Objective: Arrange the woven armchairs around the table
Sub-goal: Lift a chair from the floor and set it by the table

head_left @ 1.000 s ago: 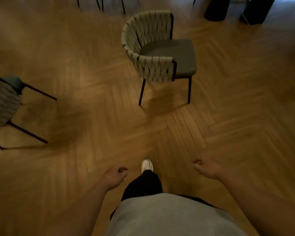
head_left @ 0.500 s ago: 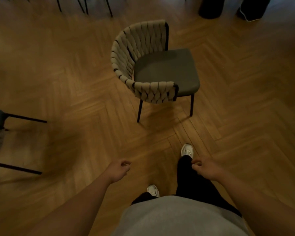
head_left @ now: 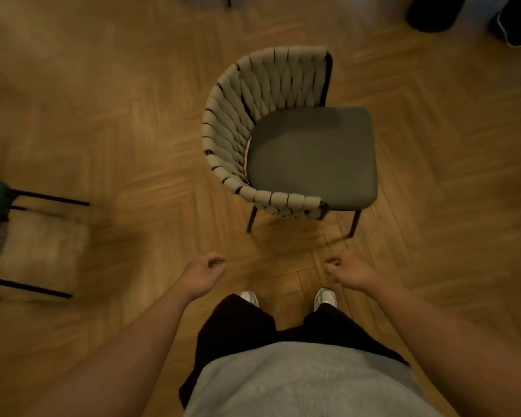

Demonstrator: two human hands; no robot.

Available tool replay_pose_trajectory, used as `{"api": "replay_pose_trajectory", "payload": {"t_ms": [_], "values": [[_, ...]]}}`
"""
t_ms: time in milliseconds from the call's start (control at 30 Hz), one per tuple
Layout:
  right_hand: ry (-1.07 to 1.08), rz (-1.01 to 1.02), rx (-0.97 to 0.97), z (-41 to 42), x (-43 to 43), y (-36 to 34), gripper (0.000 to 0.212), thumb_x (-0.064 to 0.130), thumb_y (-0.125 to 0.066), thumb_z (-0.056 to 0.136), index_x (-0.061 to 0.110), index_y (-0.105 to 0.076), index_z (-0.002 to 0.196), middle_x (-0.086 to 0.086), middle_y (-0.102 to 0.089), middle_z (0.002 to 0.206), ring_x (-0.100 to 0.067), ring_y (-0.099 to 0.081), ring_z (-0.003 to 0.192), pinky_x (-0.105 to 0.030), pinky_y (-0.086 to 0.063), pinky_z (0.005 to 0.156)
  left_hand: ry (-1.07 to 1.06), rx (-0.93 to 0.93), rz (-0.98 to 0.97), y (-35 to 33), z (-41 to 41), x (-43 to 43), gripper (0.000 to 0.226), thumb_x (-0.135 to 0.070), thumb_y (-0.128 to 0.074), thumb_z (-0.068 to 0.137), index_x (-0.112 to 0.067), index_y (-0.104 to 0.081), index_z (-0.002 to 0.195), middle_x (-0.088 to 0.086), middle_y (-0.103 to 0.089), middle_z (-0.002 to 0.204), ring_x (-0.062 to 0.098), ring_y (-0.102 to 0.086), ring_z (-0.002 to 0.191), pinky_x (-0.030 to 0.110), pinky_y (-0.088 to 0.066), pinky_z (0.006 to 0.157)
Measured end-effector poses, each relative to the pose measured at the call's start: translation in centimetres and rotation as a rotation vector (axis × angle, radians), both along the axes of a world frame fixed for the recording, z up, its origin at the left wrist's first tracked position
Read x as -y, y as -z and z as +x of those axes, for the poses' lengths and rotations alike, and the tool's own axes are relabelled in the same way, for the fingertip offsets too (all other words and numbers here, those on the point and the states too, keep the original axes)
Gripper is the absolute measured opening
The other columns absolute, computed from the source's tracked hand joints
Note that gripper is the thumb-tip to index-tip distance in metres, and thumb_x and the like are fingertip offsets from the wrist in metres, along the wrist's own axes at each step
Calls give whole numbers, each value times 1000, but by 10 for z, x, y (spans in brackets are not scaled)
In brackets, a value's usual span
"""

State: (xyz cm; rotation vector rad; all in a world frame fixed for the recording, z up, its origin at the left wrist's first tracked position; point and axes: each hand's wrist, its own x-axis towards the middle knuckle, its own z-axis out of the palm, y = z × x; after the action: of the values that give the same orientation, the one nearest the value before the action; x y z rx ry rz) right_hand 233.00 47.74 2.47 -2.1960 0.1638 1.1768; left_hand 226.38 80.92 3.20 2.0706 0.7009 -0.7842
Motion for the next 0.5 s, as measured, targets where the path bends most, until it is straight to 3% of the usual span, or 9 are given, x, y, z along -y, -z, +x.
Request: {"api": "replay_pose_trajectory", "payload": {"t_ms": [133, 300, 500], "values": [[87, 43, -33, 33, -44, 4, 34, 25, -55, 101, 13, -60, 132, 0, -65, 110, -19, -66, 103, -36, -56, 89, -8, 40, 5, -1, 73, -34, 28, -19, -58, 100, -12, -64, 127, 8, -68, 118, 23, -66, 107, 26, -50, 77], [363, 99, -150, 59, -105, 22, 30, 27, -54, 102, 14, -61, 129, -7, -69, 107, -26, -70, 99, -45, -59, 92, 43, 100, 42, 7, 174, -89, 30, -12, -54, 102, -2, -59, 130, 10, -62, 107, 24, -61, 93, 26, -47, 65], [1078, 393, -318, 96, -186, 47, 47, 33, -54, 102, 9, -46, 142, -17, -63, 126, -31, -68, 105, -51, -57, 93, 37, 138, 66, 24, 317, -146, 42, -24, -54, 102, -10, -47, 141, -2, -55, 89, 25, -58, 89, 43, -54, 79]]}}
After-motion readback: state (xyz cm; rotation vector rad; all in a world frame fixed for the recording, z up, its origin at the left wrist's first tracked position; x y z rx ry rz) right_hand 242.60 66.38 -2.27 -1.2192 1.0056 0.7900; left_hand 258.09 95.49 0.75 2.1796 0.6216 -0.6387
